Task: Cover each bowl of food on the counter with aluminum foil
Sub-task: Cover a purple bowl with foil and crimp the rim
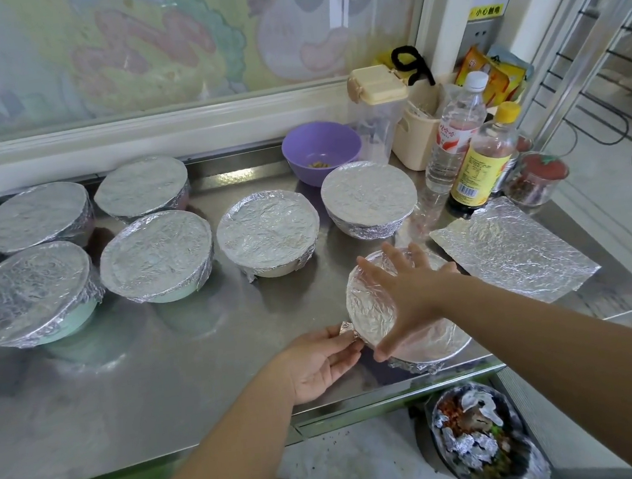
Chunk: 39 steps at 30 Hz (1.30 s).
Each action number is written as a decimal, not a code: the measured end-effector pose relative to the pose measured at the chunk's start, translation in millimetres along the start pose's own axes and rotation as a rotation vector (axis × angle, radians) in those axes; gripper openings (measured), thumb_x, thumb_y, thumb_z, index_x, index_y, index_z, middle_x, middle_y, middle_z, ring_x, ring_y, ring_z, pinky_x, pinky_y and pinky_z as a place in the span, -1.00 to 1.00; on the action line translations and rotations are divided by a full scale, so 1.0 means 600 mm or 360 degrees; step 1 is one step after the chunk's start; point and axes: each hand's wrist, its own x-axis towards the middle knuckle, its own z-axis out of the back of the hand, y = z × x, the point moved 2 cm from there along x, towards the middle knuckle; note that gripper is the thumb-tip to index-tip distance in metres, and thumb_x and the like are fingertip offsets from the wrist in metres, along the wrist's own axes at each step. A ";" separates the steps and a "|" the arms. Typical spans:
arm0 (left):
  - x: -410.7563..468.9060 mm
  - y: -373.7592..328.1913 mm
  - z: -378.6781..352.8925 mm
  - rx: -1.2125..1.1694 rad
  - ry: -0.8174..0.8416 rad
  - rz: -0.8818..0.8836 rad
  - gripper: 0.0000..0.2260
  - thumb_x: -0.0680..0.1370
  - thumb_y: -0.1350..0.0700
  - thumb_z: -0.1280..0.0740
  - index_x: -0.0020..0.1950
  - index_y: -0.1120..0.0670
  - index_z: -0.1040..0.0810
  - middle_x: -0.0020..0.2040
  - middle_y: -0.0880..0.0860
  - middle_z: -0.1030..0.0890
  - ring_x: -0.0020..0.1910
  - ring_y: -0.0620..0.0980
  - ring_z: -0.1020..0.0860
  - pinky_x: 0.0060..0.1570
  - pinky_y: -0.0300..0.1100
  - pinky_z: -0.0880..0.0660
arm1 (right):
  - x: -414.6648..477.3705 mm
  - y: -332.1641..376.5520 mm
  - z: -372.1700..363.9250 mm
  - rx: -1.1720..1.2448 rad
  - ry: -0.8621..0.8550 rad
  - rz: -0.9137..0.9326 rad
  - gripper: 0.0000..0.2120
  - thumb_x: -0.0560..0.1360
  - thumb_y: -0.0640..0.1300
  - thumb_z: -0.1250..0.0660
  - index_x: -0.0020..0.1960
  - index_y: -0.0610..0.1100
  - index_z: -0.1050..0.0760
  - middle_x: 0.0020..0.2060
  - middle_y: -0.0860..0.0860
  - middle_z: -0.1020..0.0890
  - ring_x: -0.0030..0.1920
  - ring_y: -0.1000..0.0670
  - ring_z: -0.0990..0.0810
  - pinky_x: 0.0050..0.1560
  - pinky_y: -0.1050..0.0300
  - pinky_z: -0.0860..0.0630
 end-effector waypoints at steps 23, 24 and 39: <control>0.004 -0.001 0.011 0.1223 -0.0131 -0.0564 -0.72 0.44 0.43 -0.40 0.04 0.12 -0.54 -0.07 0.07 -0.62 -0.09 -0.04 -0.56 0.08 -0.09 -0.51 | 0.002 -0.001 0.000 -0.0005 0.0007 0.0013 0.45 0.03 0.56 -0.49 0.48 0.32 0.54 0.52 0.03 0.52 0.51 -0.32 0.49 0.32 -0.73 0.14; 0.005 -0.004 0.013 0.1354 -0.0165 -0.0642 -0.75 0.44 0.37 -0.44 0.01 0.09 -0.55 -0.10 0.03 -0.62 -0.13 -0.07 -0.54 0.03 -0.11 -0.50 | 0.002 -0.001 -0.001 -0.0004 0.0006 0.0014 0.45 0.03 0.56 -0.49 0.48 0.32 0.54 0.52 0.03 0.52 0.51 -0.32 0.49 0.31 -0.73 0.14; 0.001 -0.004 -0.007 0.0521 -0.0161 -0.0200 -0.94 0.60 0.26 -0.34 0.00 0.11 -0.54 -0.16 0.02 -0.64 -0.19 -0.11 -0.61 -0.16 -0.22 -0.54 | 0.001 -0.001 -0.003 0.0002 -0.0020 0.0008 0.46 0.02 0.57 -0.49 0.48 0.33 0.54 0.53 0.04 0.51 0.51 -0.30 0.49 0.30 -0.73 0.15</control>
